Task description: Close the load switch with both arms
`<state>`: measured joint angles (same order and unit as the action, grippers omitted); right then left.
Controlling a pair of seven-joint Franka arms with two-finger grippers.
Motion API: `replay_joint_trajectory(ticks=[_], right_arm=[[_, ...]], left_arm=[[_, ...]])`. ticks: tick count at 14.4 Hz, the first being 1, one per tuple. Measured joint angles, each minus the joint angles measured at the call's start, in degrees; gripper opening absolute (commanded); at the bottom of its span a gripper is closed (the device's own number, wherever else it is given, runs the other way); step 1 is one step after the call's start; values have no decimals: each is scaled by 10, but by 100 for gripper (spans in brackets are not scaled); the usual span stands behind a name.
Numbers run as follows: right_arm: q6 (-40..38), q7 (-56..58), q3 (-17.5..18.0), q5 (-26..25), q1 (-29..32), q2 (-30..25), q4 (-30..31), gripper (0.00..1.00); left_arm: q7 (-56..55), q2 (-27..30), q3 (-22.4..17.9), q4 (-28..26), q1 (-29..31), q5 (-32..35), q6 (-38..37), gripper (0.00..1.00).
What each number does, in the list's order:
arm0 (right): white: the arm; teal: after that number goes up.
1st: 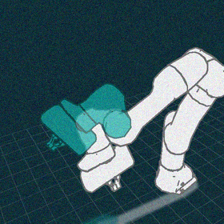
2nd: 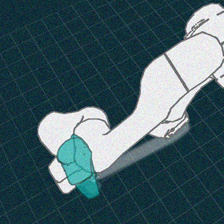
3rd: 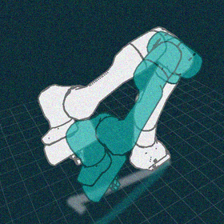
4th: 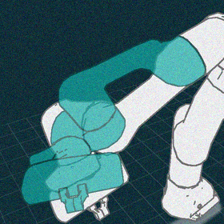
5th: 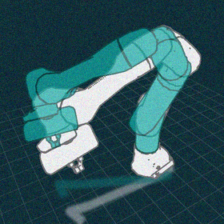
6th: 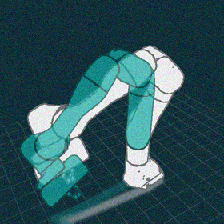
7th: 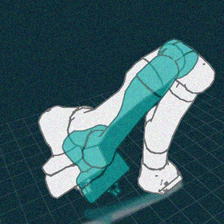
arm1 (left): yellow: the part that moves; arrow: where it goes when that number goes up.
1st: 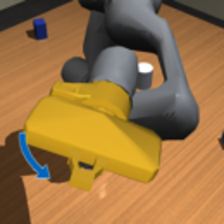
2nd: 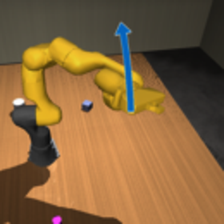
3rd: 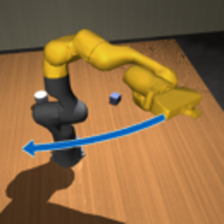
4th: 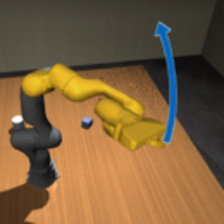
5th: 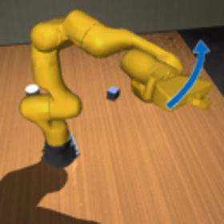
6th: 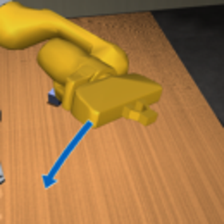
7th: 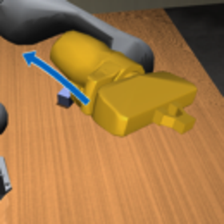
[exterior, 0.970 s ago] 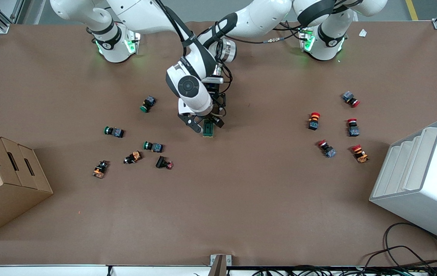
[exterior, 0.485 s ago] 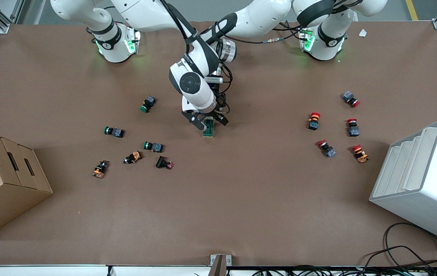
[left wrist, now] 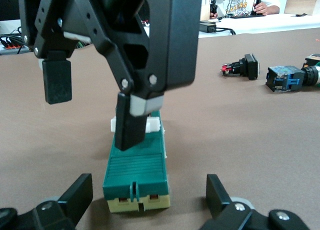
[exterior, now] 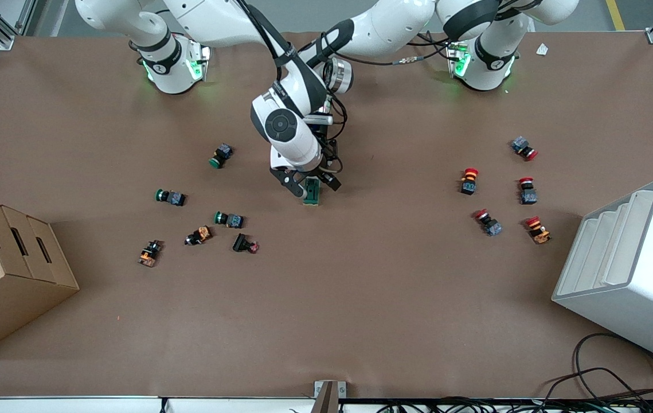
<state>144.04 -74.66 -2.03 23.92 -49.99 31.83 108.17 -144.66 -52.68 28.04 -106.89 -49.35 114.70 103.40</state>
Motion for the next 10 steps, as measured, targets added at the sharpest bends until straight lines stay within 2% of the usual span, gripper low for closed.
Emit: replay_joint_trajectory(ticks=[6,10], right_arm=[[-11,1,-3,3,21,-13,-20,100],[-1,7,-7,3,28,4,-30,100]], left_arm=[[0,-1,0,4,0,0,0,100],[0,-1,0,5,0,0,0,100]])
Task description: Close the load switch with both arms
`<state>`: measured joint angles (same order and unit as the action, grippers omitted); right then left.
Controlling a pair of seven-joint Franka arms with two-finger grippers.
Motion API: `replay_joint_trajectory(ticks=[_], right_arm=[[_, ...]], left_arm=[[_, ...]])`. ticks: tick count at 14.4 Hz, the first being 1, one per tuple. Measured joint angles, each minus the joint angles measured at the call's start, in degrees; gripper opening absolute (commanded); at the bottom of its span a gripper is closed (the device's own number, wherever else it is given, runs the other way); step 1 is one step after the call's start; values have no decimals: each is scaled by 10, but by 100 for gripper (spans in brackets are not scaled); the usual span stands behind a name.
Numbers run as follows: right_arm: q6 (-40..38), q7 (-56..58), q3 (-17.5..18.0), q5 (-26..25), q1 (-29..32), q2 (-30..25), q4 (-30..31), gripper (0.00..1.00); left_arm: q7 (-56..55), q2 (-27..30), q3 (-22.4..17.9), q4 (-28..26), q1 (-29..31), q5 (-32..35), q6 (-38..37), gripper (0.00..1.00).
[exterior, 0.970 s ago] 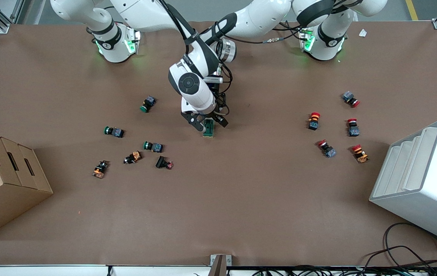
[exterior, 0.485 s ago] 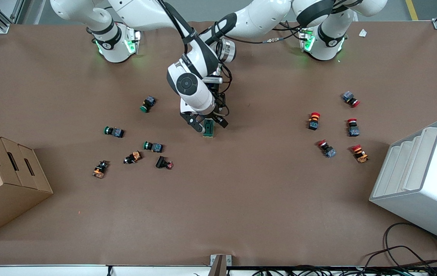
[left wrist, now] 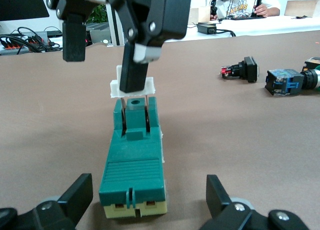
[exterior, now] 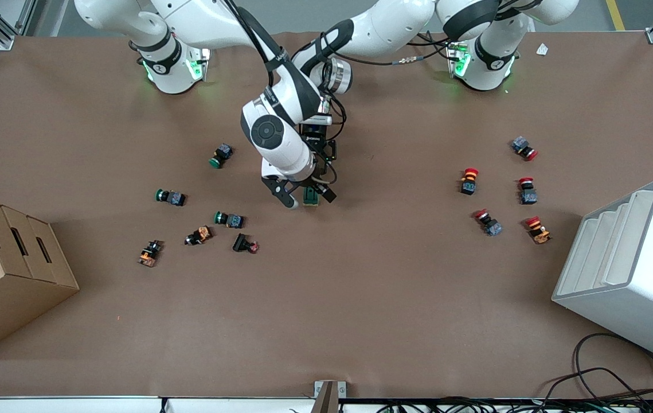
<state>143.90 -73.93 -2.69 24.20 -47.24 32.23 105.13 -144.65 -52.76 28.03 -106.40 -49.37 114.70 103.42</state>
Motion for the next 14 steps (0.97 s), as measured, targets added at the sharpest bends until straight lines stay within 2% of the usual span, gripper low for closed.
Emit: replay_joint_trajectory(ticks=[7,14], right_arm=[[4,0,-2,0,12,45,-57,100],[-9,14,-3,0,33,54,-88,100]], left_arm=[[0,-3,0,1,0,1,0,100],[0,-6,-1,7,0,1,0,100]])
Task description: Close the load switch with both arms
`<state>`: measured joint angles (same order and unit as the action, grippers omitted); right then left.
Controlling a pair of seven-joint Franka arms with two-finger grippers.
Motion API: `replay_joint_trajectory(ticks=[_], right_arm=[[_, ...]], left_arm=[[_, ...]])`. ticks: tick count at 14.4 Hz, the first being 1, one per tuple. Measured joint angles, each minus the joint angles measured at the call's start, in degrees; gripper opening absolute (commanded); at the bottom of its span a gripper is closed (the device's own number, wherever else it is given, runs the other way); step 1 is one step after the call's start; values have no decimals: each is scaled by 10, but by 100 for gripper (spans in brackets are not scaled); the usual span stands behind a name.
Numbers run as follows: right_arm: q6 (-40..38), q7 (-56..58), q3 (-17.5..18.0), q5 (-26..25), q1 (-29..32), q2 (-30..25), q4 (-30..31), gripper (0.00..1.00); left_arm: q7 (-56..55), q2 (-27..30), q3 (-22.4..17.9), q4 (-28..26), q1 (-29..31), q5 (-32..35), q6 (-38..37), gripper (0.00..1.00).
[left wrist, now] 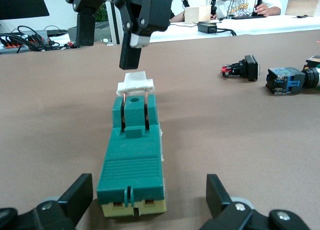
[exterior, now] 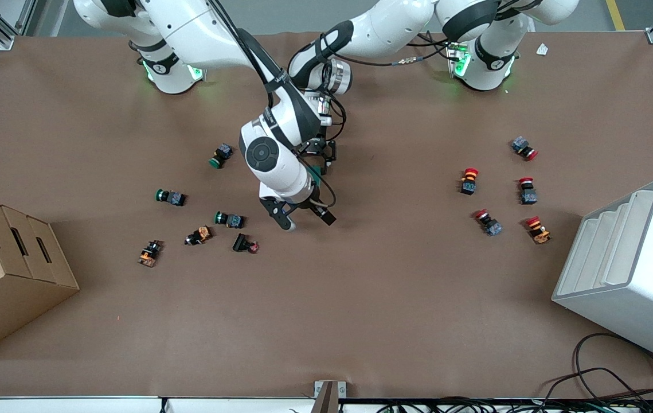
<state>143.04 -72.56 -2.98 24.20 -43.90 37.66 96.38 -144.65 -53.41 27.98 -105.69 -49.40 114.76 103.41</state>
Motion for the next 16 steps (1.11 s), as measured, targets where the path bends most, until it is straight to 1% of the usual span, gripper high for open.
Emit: replay_joint_trajectory(ticks=[8,13,16], right_arm=[[0,20,0,0,0,14,-6,100],[7,32,1,0,0,41,-10,100],[5,34,0,0,1,44,-20,100]], left_arm=[[0,-2,0,3,-1,0,-1,100],[0,-2,-1,2,-2,0,-2,100],[0,-2,-1,3,-2,0,-2,100]])
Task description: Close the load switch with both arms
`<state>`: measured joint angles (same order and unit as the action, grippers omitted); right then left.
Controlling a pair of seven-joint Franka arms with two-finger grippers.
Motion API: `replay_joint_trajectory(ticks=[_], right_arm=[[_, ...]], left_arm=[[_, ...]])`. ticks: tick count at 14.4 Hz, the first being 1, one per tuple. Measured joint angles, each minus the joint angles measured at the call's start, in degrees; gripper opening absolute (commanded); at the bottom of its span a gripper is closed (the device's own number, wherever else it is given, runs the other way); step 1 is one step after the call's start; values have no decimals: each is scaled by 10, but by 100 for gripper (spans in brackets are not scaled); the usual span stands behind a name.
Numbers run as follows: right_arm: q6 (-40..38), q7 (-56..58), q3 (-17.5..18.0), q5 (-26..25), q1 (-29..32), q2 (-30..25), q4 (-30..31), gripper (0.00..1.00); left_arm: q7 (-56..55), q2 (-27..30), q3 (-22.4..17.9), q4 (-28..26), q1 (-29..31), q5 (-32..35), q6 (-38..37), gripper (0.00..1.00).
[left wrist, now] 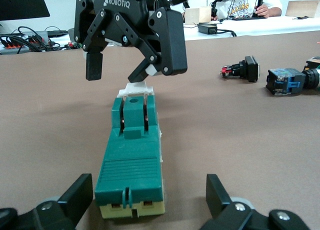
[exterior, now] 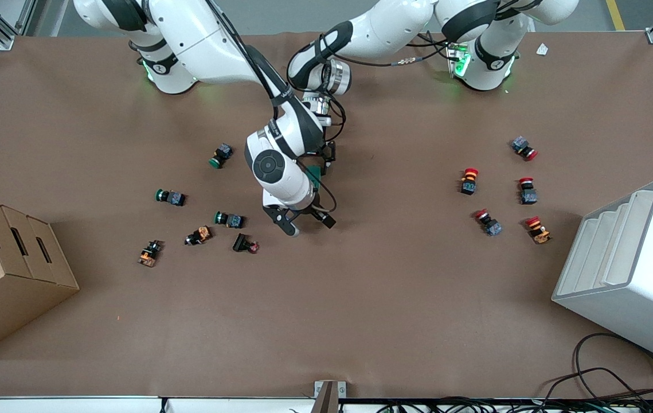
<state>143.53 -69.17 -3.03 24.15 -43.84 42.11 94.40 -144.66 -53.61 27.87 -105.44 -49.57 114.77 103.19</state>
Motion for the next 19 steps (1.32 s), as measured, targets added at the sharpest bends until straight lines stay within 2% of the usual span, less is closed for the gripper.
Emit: replay_joint_trajectory(ticks=[3,6,11,13,16,19], right_arm=[[-21,5,-3,0,15,0,-22,100],[-95,53,-8,-8,54,-1,-61,100],[-209,217,-26,-106,131,-21,-97,100],[-255,293,-29,-118,162,-43,-100,100],[-342,438,-32,-136,232,-96,-105,100],[-438,559,-22,-187,324,-161,-106,100]], left_arm=[[0,0,0,0,0,0,0,100],[0,0,0,1,0,0,0,100],[20,3,-4,6,12,0,-1,100],[30,13,-2,7,20,-17,0,100],[97,43,11,10,25,-89,2,100],[157,75,61,12,73,-113,11,100]])
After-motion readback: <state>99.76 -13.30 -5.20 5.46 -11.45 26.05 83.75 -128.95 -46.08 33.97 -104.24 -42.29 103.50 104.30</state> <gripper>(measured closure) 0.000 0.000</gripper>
